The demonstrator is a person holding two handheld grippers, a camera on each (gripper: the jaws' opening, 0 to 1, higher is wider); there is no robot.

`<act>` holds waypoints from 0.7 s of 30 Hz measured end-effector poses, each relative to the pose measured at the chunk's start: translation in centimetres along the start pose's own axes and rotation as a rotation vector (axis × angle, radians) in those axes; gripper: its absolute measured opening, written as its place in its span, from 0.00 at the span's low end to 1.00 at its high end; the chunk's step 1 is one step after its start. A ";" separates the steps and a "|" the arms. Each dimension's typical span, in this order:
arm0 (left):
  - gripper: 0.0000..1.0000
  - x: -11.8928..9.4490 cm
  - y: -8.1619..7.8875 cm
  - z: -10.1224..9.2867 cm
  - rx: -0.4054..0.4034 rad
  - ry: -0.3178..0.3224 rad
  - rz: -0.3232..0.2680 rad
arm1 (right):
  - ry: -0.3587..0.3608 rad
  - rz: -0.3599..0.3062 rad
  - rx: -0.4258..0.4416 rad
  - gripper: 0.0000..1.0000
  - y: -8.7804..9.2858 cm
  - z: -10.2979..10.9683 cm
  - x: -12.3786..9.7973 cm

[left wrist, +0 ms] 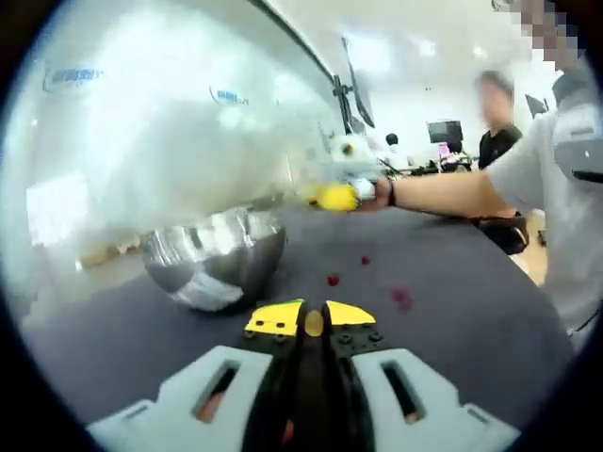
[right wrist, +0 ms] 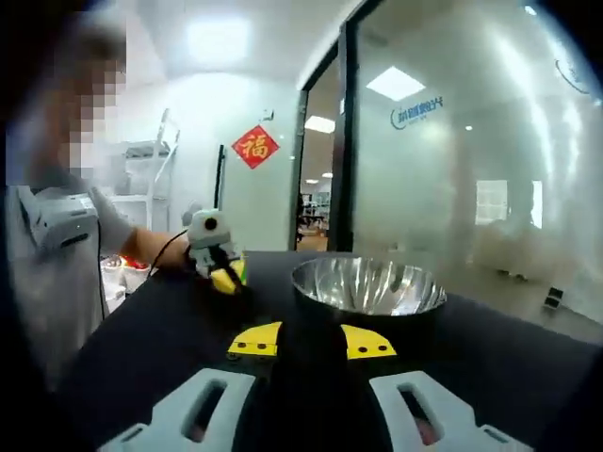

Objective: Pick candy and put bowl

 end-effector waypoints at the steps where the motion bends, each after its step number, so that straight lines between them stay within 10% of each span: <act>1: 0.01 0.3 -0.8 0.4 0.000 -0.012 -0.031 | -0.012 0.035 0.007 0.17 0.9 0.8 -0.6; 12: 0.02 5.0 -6.3 6.0 -0.166 -0.051 -0.119 | -0.106 0.113 0.016 0.17 3.9 3.8 -1.1; 21: 0.02 8.4 -5.2 7.6 -0.078 -0.109 -0.026 | -0.112 0.124 0.001 0.17 4.2 3.9 -1.0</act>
Point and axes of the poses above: the point that each gripper's makers call its tool centre point, and the gripper's own axes: x roughly forward along the fingers, z roughly to its left, y roughly out of its underside, the point moved 10 cm from there along -x, roughly backward along the fingers, and after that the axes turned 13 degrees about -x, right-handed, at the moved point
